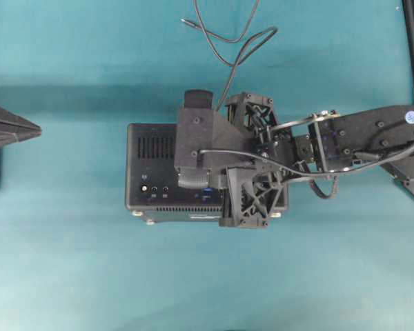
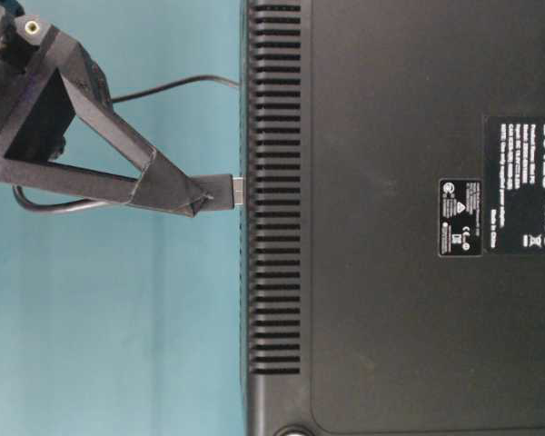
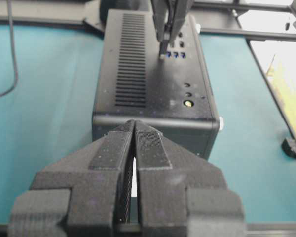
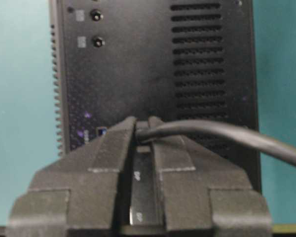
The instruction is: Insert the USB into the PC box with both arms.
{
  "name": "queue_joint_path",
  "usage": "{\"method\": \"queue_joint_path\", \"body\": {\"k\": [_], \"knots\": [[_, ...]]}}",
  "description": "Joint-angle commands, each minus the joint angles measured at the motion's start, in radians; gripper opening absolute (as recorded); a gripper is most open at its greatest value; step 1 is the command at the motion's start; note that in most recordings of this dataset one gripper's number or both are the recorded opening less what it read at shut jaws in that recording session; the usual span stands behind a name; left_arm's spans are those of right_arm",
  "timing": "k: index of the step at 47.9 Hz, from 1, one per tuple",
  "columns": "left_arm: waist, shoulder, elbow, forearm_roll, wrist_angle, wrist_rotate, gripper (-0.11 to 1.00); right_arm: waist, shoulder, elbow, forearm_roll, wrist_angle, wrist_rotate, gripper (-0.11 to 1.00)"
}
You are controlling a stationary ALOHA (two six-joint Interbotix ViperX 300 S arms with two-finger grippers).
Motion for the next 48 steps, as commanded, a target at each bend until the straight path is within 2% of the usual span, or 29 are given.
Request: {"method": "queue_joint_path", "body": {"k": [1, 17, 32, 48], "knots": [[-0.002, 0.005, -0.012, 0.003, -0.005, -0.002, 0.0, -0.006, -0.008, -0.002, -0.008, 0.003, -0.012, 0.08], [-0.002, 0.005, -0.009, 0.003, -0.005, -0.003, 0.0, -0.035, -0.014, 0.012, -0.025, 0.003, -0.012, 0.08], [-0.002, 0.005, -0.011, 0.002, -0.006, -0.003, 0.0, 0.02, -0.014, 0.012, 0.014, -0.032, -0.009, 0.08], [-0.002, 0.005, -0.012, 0.003, -0.006, -0.003, 0.0, -0.008, -0.017, 0.014, 0.005, -0.032, -0.009, 0.08]]}}
